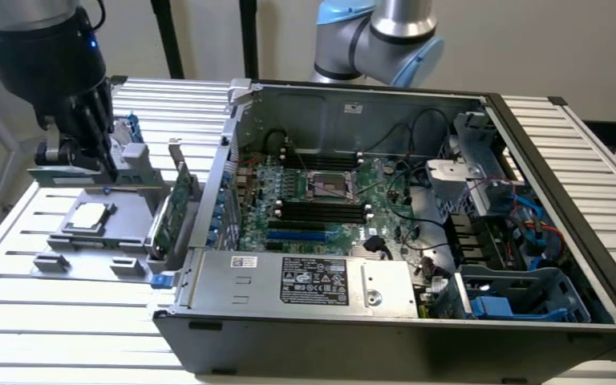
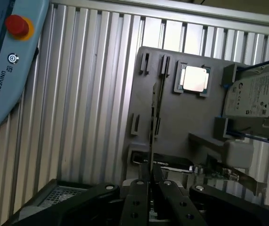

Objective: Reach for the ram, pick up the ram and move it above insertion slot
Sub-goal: 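Pick up the ram and move it above insertion slot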

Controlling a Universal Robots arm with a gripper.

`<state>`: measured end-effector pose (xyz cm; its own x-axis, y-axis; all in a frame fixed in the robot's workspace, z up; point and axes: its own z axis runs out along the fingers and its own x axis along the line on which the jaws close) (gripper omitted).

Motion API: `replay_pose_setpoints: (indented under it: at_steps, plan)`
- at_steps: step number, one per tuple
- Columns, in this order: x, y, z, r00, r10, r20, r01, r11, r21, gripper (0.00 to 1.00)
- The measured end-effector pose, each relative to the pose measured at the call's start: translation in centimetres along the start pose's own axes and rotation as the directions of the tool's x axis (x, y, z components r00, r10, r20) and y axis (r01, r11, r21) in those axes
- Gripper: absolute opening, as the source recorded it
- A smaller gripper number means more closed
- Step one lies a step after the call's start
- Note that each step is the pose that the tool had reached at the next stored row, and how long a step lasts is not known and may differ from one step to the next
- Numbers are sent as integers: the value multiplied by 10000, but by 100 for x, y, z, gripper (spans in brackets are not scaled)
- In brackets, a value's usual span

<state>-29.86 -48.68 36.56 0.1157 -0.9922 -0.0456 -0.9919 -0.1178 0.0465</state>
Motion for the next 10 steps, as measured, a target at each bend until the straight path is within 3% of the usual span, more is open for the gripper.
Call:
replay_pose_setpoints:
  at_steps: [4,10]
  plan:
    - [17,-165,-83,9999,-44,161,44,10000,16,14]
    - [48,-436,-153,9988,-101,473,99,9999,54,14]
